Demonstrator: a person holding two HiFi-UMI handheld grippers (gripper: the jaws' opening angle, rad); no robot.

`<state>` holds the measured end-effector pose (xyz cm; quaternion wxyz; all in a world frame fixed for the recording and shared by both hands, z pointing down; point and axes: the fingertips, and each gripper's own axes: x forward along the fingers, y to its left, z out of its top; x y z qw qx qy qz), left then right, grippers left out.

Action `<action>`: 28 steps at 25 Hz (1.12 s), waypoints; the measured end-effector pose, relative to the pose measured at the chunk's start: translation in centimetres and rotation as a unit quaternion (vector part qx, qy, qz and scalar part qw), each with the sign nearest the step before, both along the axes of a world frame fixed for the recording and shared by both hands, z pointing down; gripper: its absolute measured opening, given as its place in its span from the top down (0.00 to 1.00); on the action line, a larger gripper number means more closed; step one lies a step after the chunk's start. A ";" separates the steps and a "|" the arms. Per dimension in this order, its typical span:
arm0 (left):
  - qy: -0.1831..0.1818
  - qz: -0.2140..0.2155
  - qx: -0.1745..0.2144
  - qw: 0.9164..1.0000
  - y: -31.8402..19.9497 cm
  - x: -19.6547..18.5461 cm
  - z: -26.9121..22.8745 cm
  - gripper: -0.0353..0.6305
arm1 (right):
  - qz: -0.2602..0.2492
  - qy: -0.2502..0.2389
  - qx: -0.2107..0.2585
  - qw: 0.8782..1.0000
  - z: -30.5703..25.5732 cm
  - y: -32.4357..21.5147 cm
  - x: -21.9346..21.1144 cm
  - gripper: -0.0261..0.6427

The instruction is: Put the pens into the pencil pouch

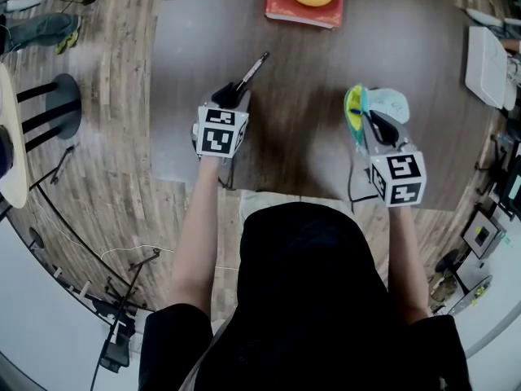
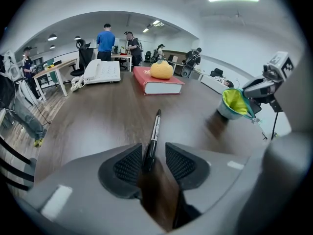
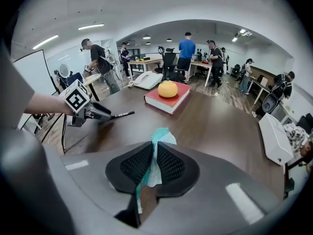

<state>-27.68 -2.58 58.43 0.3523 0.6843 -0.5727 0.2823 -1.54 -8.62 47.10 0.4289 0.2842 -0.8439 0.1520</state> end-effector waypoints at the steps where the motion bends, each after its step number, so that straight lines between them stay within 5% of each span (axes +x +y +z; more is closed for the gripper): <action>1: -0.001 0.001 -0.002 1.000 0.0 0.0 0.2 0.72 | 0.000 0.001 0.000 1.000 0.0 0.0 0.0 0.90; 28: -0.046 0.010 -0.014 0.999 -0.2 -0.5 1.5 0.86 | 0.006 -0.003 -0.003 1.000 0.1 -0.1 0.4 0.90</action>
